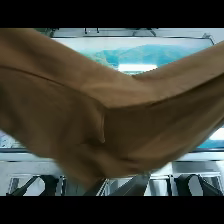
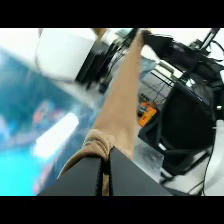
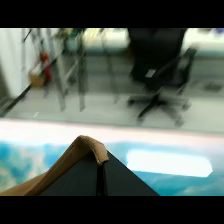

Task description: Fold the shirts.

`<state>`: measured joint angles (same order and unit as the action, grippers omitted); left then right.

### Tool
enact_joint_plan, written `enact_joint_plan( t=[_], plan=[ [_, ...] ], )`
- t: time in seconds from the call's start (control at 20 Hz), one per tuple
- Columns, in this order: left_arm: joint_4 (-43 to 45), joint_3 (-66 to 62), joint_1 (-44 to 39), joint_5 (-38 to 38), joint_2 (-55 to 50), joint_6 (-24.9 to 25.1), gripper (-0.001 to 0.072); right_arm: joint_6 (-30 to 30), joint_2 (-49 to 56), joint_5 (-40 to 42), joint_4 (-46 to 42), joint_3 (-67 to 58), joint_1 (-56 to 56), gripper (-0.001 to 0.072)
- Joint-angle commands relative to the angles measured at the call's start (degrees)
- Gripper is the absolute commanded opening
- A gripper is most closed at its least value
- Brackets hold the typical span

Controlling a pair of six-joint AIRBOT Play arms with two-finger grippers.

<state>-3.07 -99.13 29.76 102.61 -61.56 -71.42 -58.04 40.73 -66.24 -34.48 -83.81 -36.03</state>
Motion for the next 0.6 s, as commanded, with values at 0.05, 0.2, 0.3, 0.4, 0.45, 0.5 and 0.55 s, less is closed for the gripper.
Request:
enact_joint_plan(
  t=[0.05, 0.2, 0.3, 0.4, 0.45, 0.5, 0.55],
  plan=[
    [23.45, 9.86, -14.69, -0.50, -12.44, -2.12, 0.0032, 1.66, 14.34, -6.62, 1.95, 7.06, 7.30, 0.0021],
    [27.21, 11.61, -20.24, -3.82, -28.74, -1.49, 0.0032, 3.69, 26.40, 0.24, 0.46, 13.35, 12.85, 0.0021],
    [27.45, 7.98, -19.82, -4.37, -41.20, -1.70, 0.0028, 4.50, 35.60, 5.18, -0.02, 14.32, 14.47, 0.0021],
    [27.43, 2.23, -17.75, -4.50, -52.04, -4.42, 0.0022, 5.64, 43.91, 11.30, 0.09, 14.16, 14.58, 0.0021],
    [27.34, -0.52, -16.72, -5.31, -56.37, -6.45, 0.0022, 5.86, 47.15, 13.84, 0.07, 13.68, 14.58, 0.0021],
    [27.21, -2.91, -16.06, -6.10, -59.52, -7.72, 0.0022, 6.51, 49.79, 15.50, 0.04, 13.11, 14.58, 0.0021],
    [26.91, -5.42, -15.56, -6.80, -62.27, -8.39, 0.0023, 7.34, 51.98, 16.48, 0.15, 12.46, 14.58, 0.0021]
  ],
)
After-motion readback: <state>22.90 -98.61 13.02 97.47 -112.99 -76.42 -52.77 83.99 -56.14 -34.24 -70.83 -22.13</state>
